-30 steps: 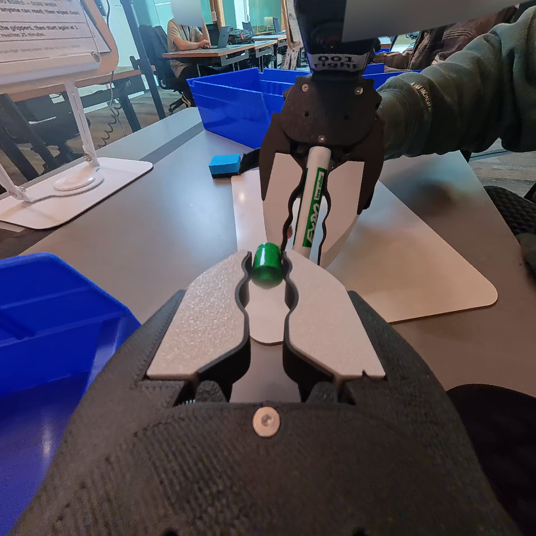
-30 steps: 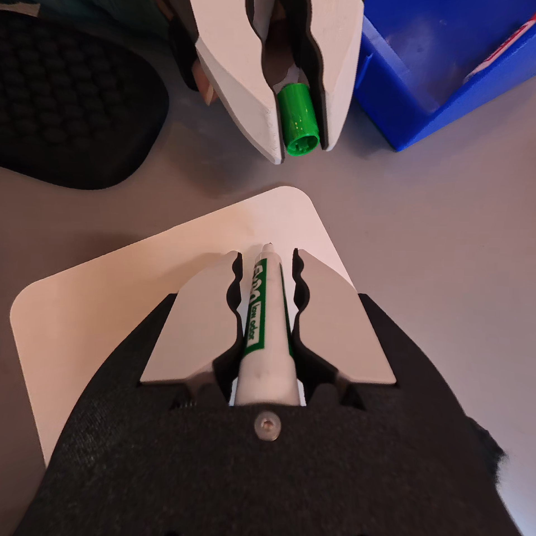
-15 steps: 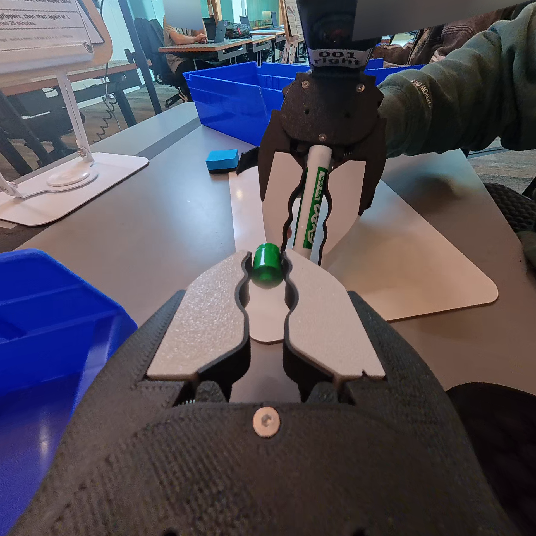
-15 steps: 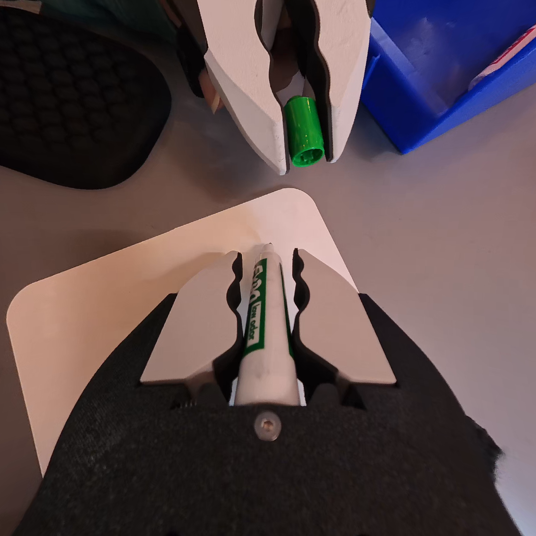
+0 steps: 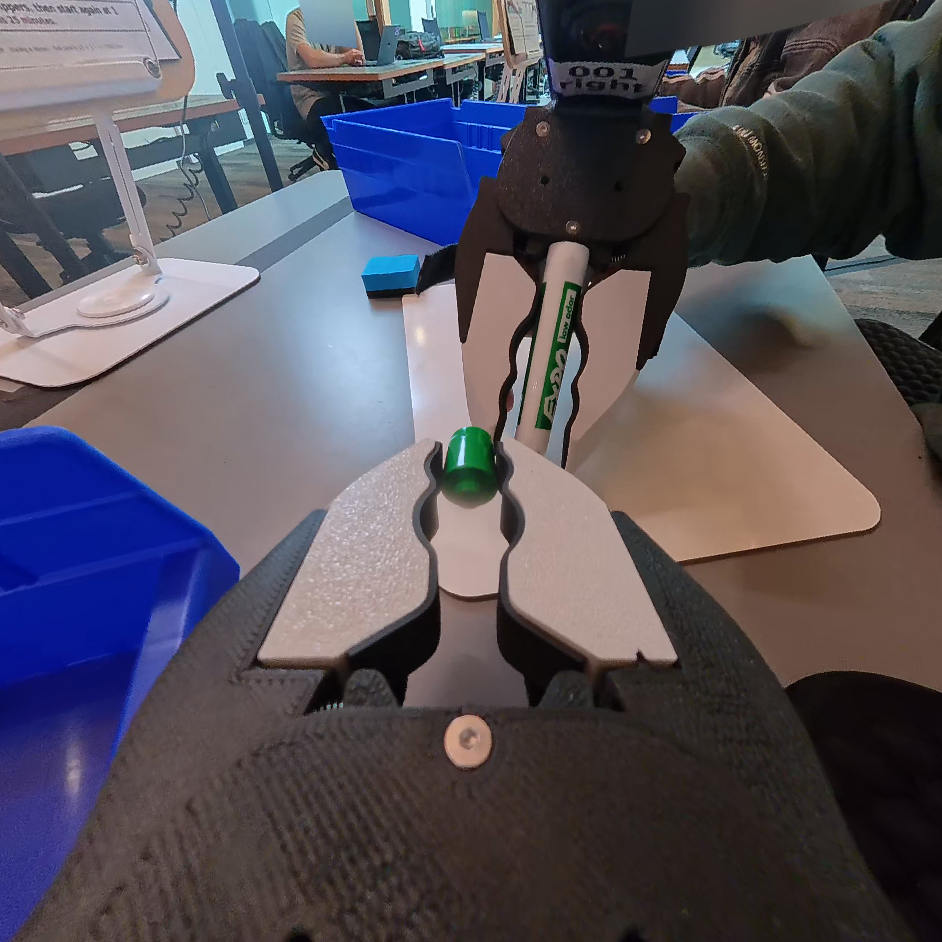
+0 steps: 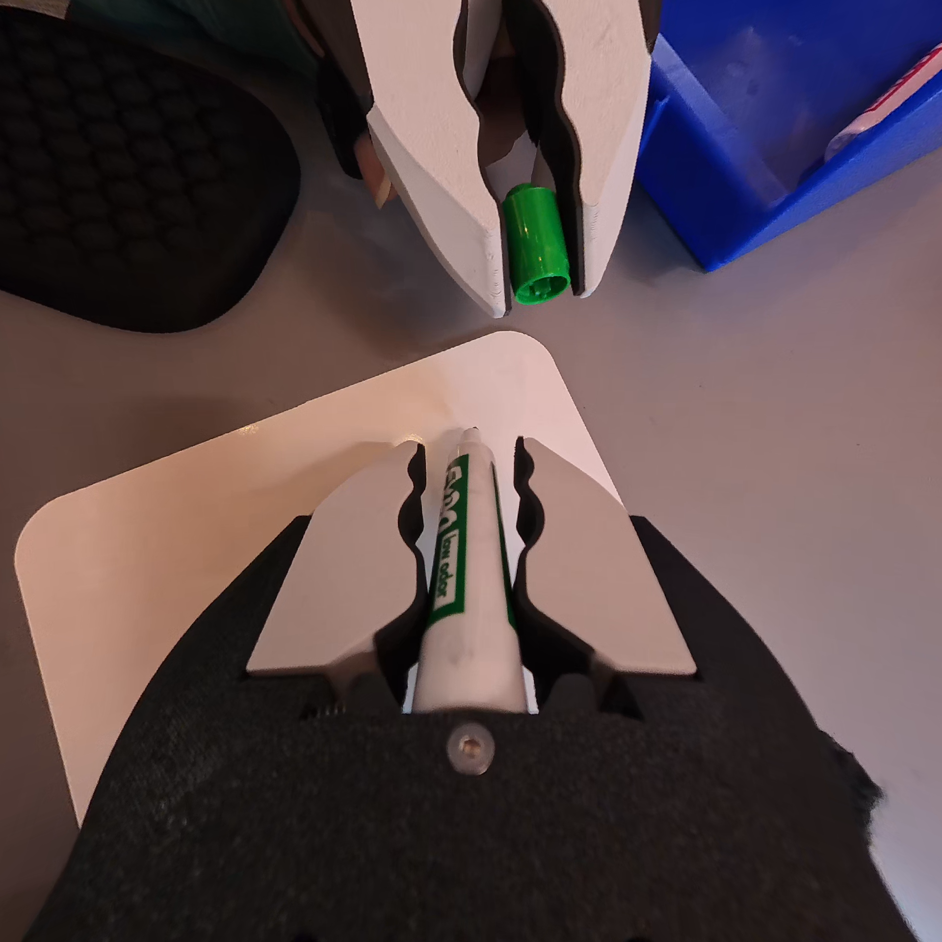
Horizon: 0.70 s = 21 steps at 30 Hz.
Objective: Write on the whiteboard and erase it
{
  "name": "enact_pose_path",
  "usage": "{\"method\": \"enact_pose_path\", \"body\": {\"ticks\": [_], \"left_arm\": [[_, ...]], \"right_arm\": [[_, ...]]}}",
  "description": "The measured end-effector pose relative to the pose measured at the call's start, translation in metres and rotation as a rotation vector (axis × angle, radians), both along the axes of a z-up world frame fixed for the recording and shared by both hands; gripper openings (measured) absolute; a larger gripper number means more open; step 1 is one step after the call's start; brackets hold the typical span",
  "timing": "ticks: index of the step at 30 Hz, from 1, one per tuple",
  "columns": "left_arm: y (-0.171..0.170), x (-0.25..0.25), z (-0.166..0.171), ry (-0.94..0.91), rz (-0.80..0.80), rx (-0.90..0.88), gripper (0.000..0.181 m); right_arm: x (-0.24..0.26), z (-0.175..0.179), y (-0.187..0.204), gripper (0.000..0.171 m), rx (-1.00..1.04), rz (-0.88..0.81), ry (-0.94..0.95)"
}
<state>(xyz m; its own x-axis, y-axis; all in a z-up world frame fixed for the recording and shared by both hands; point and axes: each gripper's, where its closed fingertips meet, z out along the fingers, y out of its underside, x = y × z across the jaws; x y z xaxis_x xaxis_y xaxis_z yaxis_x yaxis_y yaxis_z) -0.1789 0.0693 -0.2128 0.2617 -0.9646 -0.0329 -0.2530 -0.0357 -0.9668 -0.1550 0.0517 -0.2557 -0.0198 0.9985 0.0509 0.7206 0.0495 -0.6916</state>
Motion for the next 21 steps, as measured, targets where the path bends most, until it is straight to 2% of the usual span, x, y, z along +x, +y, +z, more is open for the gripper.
{"method": "enact_pose_path", "body": {"ticks": [21], "left_arm": [[0.004,-0.002,0.000,0.006,0.028,0.000,0.020]], "right_arm": [[-0.017,-0.001,-0.011,0.034,-0.001,0.057,-0.024]]}}
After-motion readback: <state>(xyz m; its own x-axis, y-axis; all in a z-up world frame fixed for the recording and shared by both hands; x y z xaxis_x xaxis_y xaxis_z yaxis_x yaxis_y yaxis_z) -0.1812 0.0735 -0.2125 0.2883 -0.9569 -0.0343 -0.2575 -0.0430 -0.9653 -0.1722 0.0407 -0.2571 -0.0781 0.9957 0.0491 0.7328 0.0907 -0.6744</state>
